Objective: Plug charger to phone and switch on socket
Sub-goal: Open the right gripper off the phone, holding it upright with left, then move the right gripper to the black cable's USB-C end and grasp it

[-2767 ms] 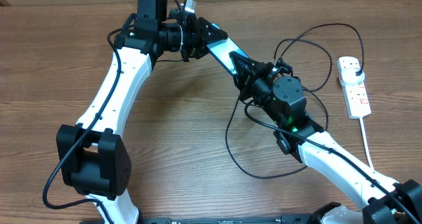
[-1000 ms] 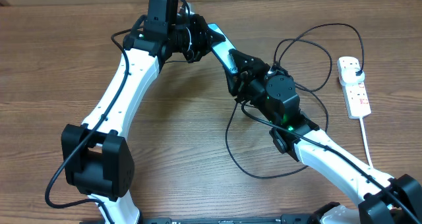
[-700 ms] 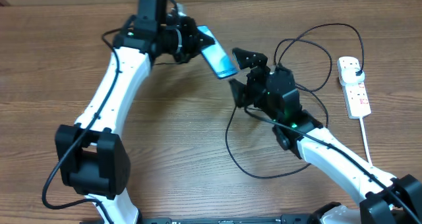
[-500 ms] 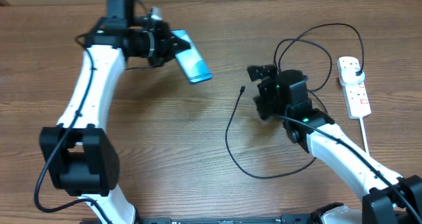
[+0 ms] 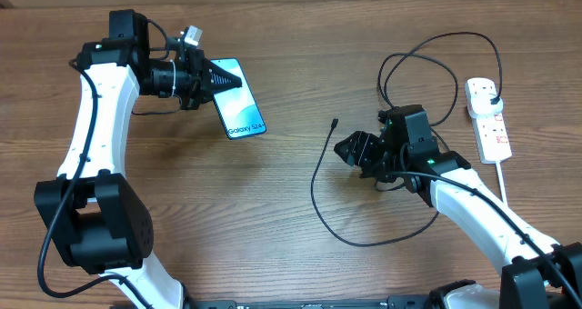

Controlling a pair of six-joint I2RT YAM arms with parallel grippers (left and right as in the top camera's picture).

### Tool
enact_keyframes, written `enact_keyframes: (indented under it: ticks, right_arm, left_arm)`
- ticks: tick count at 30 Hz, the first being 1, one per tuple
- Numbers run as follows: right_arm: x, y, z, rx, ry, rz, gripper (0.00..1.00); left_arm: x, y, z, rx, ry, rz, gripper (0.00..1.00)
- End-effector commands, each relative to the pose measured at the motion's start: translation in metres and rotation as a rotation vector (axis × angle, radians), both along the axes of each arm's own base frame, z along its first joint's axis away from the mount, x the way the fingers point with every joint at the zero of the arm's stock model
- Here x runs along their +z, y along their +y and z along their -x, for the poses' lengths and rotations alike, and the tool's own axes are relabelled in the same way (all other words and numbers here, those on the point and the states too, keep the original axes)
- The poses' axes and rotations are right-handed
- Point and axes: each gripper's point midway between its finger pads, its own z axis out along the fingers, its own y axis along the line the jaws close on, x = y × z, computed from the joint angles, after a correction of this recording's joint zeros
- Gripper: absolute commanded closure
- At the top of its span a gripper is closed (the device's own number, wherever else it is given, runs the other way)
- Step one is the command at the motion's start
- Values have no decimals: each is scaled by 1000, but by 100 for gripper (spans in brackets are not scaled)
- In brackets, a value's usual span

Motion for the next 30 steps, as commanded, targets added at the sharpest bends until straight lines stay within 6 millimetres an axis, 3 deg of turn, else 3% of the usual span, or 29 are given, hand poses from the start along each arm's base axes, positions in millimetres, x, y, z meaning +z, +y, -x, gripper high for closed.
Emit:
enact_keyframes:
  ticks: [1,9,14,19,23,30]
  right_arm:
    - [19,14,-1,93,-36,-52,40]
    - [67,4,-23,44,-34,41,46]
    - [75,4,-45,23,-8,86,48]
    - [46,11,-66,23,102,110,52]
    - [0,12,-67,2,223,129,55]
    - [-42,16,-75,-29,289,131,60]
  left_arm:
    - [33,-12,6,-69,-102,142,96]
    - [50,-17,10,-89,-105,241,96]
    - [49,-16,10,-89,-106,240,96]
    - [49,-16,9,-88,-108,235,96]
    - [48,-16,9,-88,-109,233,96]
    - [45,-16,8,-83,-106,210,96]
